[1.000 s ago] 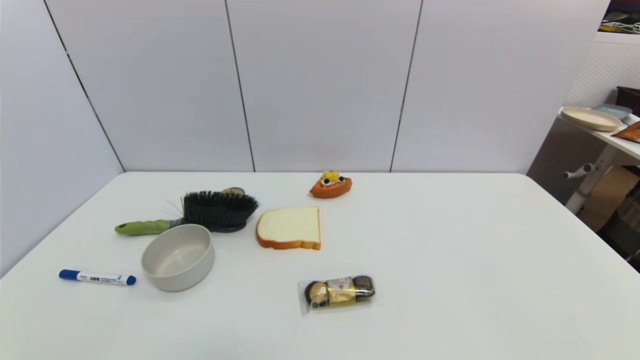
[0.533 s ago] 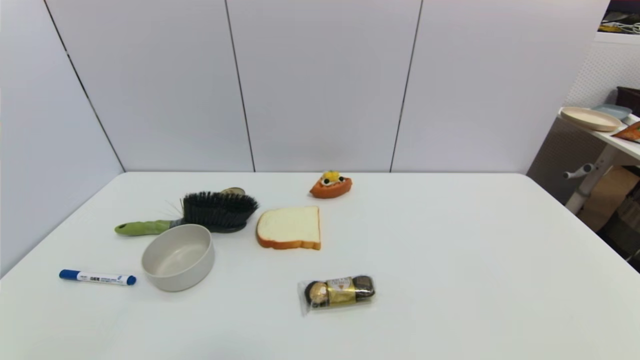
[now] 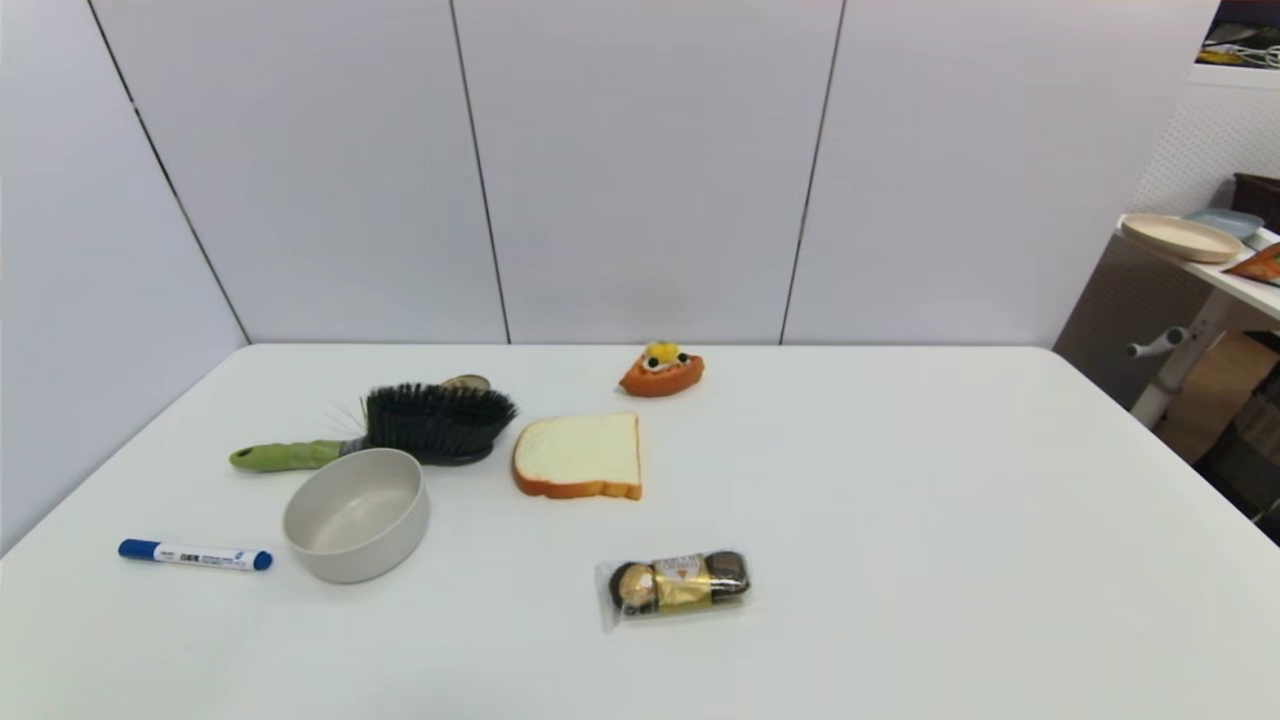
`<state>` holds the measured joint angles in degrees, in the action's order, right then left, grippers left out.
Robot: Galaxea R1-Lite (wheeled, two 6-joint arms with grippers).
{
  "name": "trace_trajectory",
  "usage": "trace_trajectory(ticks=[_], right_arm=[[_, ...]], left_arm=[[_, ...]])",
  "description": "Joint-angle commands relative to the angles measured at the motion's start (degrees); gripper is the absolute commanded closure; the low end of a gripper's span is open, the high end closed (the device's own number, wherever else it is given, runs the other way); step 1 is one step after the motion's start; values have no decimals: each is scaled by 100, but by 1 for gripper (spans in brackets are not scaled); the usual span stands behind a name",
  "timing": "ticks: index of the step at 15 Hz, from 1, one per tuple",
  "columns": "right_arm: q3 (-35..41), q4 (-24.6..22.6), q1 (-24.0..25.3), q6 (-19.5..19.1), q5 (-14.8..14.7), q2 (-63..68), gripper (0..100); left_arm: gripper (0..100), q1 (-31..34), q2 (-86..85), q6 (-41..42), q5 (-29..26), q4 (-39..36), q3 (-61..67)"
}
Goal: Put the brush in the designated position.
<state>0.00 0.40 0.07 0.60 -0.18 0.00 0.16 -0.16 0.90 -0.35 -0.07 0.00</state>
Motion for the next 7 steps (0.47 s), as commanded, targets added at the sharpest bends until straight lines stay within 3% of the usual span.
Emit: trace_trajectory(ticks=[1,7], right_arm=[[9,-14,1,-51,1,9,0],[9,-14,1,-42,1,9,0]], left_arm=[[0,2,16,-2,0,-1,0],[0,2,16,-2,0,-1,0]])
